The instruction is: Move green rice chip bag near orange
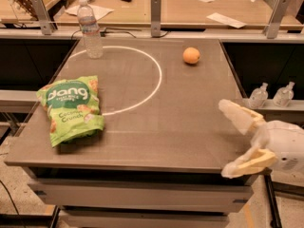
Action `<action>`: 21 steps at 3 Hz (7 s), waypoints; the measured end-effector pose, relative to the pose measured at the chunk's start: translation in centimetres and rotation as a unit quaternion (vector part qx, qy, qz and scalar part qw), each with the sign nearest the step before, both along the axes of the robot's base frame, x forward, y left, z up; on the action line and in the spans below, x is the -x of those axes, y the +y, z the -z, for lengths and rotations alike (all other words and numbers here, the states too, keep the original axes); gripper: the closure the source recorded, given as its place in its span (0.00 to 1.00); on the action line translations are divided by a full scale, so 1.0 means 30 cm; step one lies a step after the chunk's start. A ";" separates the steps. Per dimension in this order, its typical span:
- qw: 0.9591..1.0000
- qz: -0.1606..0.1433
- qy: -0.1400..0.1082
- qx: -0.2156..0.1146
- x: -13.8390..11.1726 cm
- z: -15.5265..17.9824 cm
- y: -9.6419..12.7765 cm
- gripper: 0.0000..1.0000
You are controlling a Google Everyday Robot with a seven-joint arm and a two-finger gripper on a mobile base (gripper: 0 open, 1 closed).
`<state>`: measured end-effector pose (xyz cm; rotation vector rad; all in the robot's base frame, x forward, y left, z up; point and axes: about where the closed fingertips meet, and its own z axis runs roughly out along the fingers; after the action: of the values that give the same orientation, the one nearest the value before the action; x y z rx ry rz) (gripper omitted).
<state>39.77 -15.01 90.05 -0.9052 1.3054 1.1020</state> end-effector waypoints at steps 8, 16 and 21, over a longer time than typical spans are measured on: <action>0.986 0.134 0.017 0.095 -0.154 0.010 0.728 0.00; 0.984 0.064 0.017 0.168 -0.241 0.185 1.121 0.19; 0.981 0.122 -0.050 0.141 -0.378 0.030 1.033 1.00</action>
Offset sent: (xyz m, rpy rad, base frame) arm 0.0202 0.1456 -0.0018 -0.2937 -0.2205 -0.0728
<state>51.11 15.98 89.16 -0.9634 1.4676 0.6843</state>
